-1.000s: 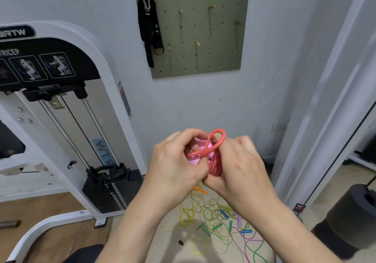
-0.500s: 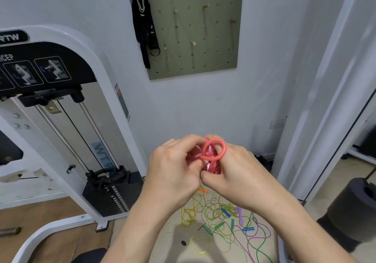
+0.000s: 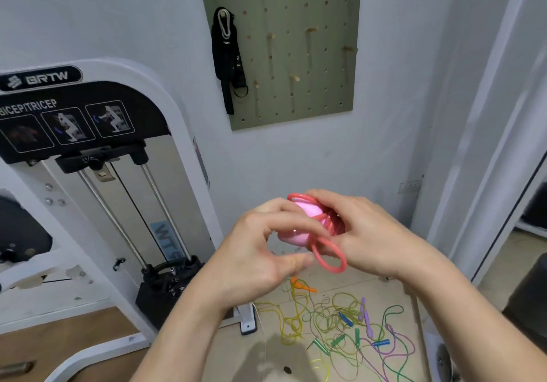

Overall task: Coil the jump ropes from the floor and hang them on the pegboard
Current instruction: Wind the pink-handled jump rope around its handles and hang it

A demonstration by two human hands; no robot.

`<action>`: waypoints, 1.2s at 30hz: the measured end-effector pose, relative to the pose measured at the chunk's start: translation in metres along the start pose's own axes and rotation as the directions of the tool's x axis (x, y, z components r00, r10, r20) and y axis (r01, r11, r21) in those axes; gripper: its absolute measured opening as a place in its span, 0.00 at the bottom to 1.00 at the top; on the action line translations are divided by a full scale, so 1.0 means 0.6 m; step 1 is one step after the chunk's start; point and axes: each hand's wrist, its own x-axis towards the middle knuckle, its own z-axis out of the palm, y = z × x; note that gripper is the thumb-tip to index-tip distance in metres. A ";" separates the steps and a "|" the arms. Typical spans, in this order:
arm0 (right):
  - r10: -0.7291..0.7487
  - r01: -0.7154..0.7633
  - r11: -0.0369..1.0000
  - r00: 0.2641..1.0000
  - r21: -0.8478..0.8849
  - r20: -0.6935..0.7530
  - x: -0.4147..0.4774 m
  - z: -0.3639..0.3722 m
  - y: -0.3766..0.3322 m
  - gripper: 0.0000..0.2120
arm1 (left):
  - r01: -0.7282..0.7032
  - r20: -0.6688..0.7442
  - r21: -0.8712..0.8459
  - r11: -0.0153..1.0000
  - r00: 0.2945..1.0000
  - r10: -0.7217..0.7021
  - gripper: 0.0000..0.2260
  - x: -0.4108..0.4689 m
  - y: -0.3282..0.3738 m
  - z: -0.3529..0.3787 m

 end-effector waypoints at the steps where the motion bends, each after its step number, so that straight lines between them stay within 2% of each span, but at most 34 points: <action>1: -0.004 0.003 0.999 1.000 -0.050 -0.014 0.001 0.005 -0.009 0.25 | -0.006 0.059 0.001 1.000 0.998 0.006 0.14 -0.009 -0.003 -0.012; 4: 0.008 -0.012 0.989 1.000 -0.144 -0.029 0.007 0.018 -0.034 0.22 | -0.010 0.099 -0.057 0.998 0.995 0.016 0.13 -0.030 -0.023 -0.035; 6: 0.028 -0.037 0.981 0.998 -0.190 -0.049 0.009 0.025 -0.047 0.23 | 0.011 0.026 -0.073 0.997 1.000 -0.009 0.07 -0.039 -0.038 -0.037; 8: 0.024 -0.047 0.965 0.995 -0.257 -0.093 0.014 0.034 -0.058 0.22 | 0.015 -0.083 -0.031 0.999 0.996 -0.017 0.05 -0.043 -0.053 -0.034; 11: 0.014 -0.057 0.948 0.990 -0.314 -0.138 0.022 0.050 -0.067 0.20 | 0.026 -0.240 -0.049 0.998 0.970 -0.037 0.15 -0.042 -0.076 -0.034; 13: 0.015 -0.059 0.939 0.991 -0.340 -0.133 0.027 0.059 -0.070 0.20 | 0.093 -0.247 -0.115 0.989 0.962 -0.120 0.20 -0.041 -0.085 -0.043; 14: 0.013 -0.055 0.934 0.993 -0.352 -0.121 0.029 0.062 -0.071 0.21 | 0.115 -0.224 -0.084 0.990 0.966 -0.131 0.20 -0.040 -0.088 -0.048; 17: 0.006 -0.029 0.940 0.997 -0.339 -0.071 0.038 0.065 -0.077 0.21 | 0.140 -0.172 0.184 0.973 0.979 -0.108 0.14 -0.030 -0.104 -0.065; 19: -0.009 -0.006 0.952 0.999 -0.305 -0.049 0.049 0.064 -0.076 0.21 | 0.139 -0.167 0.284 0.949 0.982 -0.094 0.13 -0.020 -0.117 -0.073; 21: -0.006 0.002 0.965 1.000 -0.262 -0.015 0.065 0.061 -0.063 0.21 | 0.081 -0.160 0.317 0.945 0.987 -0.031 0.13 -0.012 -0.129 -0.073; 23: 0.038 -0.034 0.997 0.998 -0.063 0.056 0.084 0.057 -0.041 0.20 | -0.005 -0.152 0.376 0.927 0.986 0.067 0.10 -0.001 -0.136 -0.074; 25: 0.062 -0.087 0.975 0.990 0.206 0.124 0.103 0.052 -0.015 0.21 | -0.053 -0.141 0.431 0.901 0.982 0.125 0.09 0.018 -0.142 -0.075; 26: 0.061 -0.097 0.956 0.989 0.278 0.137 0.110 0.049 -0.003 0.22 | -0.052 -0.148 0.433 0.900 0.981 0.129 0.08 0.031 -0.140 -0.075; 28: 0.044 -0.085 0.933 0.991 0.349 0.124 0.124 0.039 0.018 0.22 | 0.004 -0.205 0.311 0.950 0.977 0.063 0.06 0.063 -0.138 -0.066; 30: 0.022 -0.057 0.889 0.996 0.455 0.082 0.137 0.029 0.042 0.19 | 0.111 -0.251 -0.050 0.993 0.961 -0.120 0.07 0.099 -0.138 -0.054; 31: 0.012 -0.047 0.858 0.997 0.512 0.070 0.144 0.025 0.056 0.18 | 0.136 -0.254 -0.208 0.969 0.949 -0.188 0.07 0.119 -0.140 -0.046; 32: -0.002 -0.035 0.833 0.998 0.552 0.066 0.151 0.021 0.072 0.17 | 0.147 -0.254 -0.293 0.945 0.940 -0.225 0.07 0.137 -0.146 -0.038; 34: -0.022 -0.019 0.794 0.998 0.608 0.060 0.164 0.011 0.106 0.19 | 0.168 -0.214 -0.367 0.915 0.942 -0.259 0.06 0.174 -0.152 -0.023; 36: -0.006 -0.025 0.737 0.999 0.676 0.043 0.178 -0.001 0.140 0.19 | 0.210 -0.166 -0.361 0.908 0.944 -0.284 0.05 0.211 -0.155 -0.009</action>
